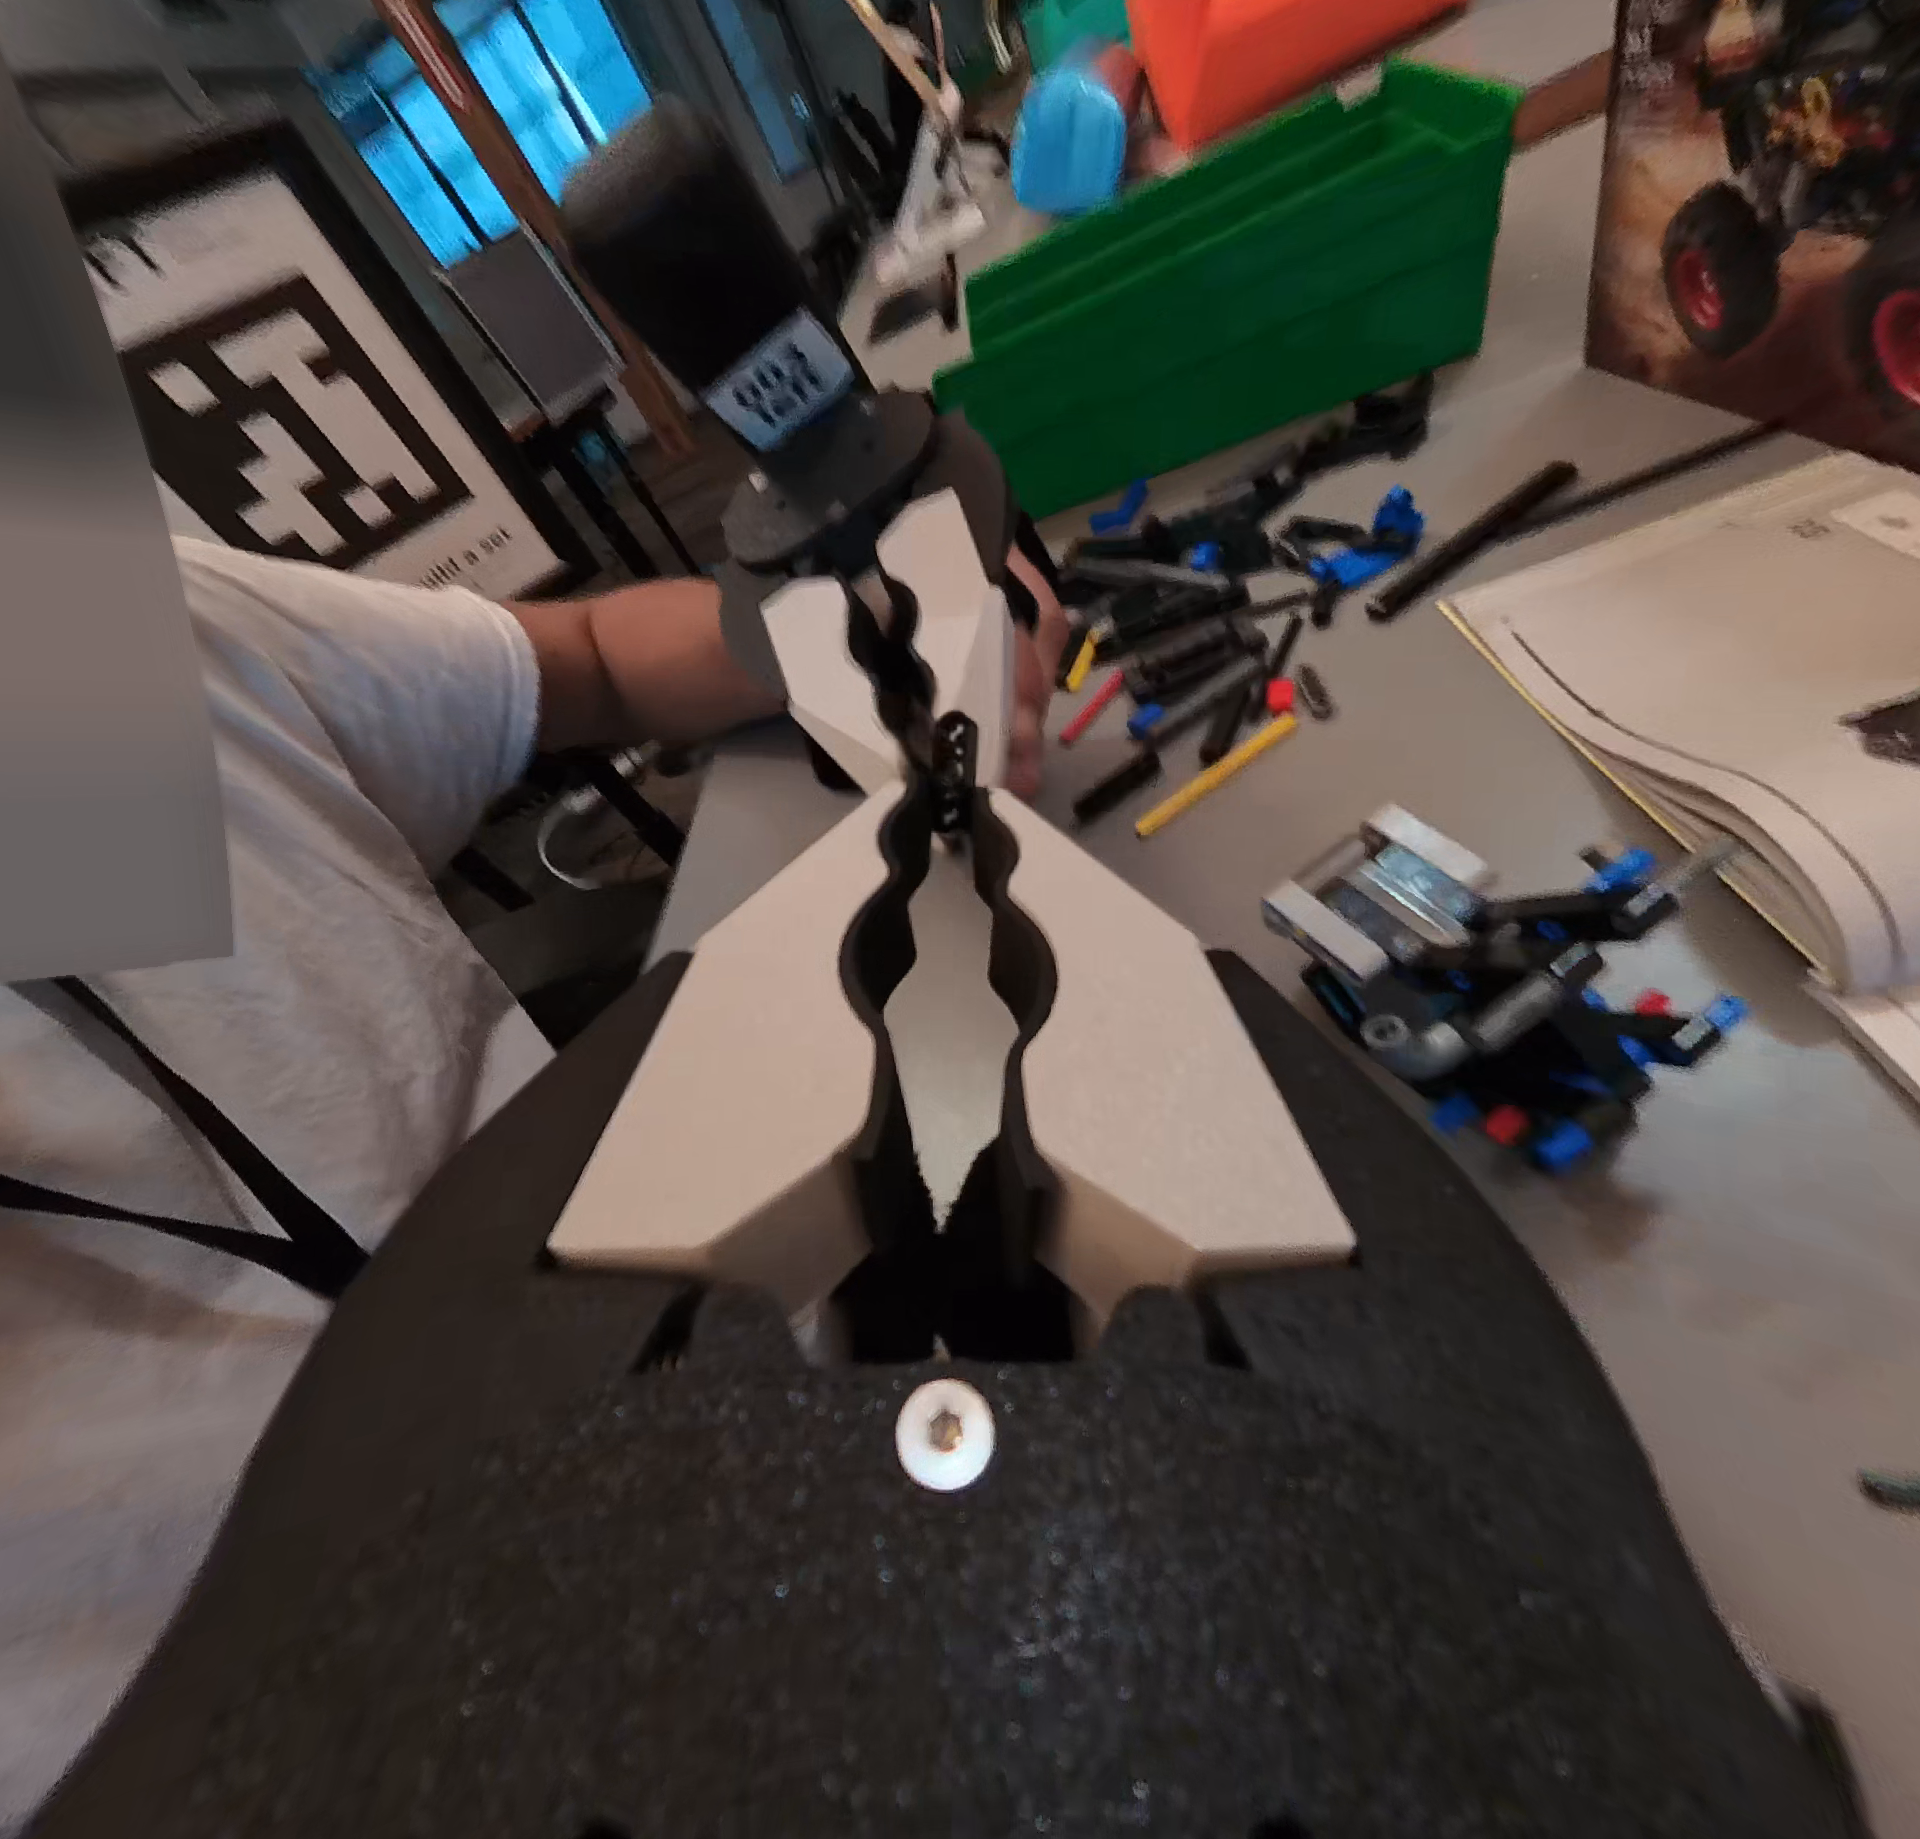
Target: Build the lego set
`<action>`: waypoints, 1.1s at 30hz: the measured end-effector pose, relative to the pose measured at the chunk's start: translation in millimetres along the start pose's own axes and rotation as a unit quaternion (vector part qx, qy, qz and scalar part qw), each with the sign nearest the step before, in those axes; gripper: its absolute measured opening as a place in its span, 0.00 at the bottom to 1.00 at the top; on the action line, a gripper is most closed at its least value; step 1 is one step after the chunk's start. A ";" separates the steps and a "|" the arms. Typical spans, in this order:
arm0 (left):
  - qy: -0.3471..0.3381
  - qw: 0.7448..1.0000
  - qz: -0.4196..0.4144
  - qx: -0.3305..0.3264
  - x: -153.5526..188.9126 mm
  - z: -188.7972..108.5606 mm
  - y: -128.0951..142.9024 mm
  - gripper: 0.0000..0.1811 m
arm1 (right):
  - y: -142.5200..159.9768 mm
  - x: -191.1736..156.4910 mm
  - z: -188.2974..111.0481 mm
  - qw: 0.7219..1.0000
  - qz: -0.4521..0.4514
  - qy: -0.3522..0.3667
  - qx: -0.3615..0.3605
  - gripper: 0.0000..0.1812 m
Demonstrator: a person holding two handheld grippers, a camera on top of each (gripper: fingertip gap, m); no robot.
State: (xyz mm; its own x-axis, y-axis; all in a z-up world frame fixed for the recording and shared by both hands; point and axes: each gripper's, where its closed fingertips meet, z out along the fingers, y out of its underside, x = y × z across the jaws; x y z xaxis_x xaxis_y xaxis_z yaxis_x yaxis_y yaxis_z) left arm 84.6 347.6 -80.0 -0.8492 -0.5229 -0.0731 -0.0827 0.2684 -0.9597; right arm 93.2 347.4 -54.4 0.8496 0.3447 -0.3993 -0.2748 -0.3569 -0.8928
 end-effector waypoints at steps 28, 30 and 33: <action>-0.143 0.967 0.181 -0.112 -19.5 12.0 28.7 0.01 | 32.8 27.7 13.6 0.987 -0.067 0.113 -0.092 0.06; -0.137 0.968 0.178 -0.114 -15.6 13.8 28.0 0.01 | 34.9 27.2 16.9 0.987 -0.068 0.112 -0.092 0.06; -0.140 0.968 0.175 -0.116 -15.5 12.5 26.0 0.01 | 34.4 26.0 19.2 0.987 -0.073 0.113 -0.089 0.04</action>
State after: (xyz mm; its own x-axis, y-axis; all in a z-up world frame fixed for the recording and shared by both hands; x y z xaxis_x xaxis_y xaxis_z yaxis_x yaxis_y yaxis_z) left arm 102.1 352.5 -107.2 -0.6747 -0.5564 -0.4850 0.0428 0.6265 -0.7783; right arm 97.2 360.7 -99.5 0.9586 0.2078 -0.1949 -0.0761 -0.4724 -0.8781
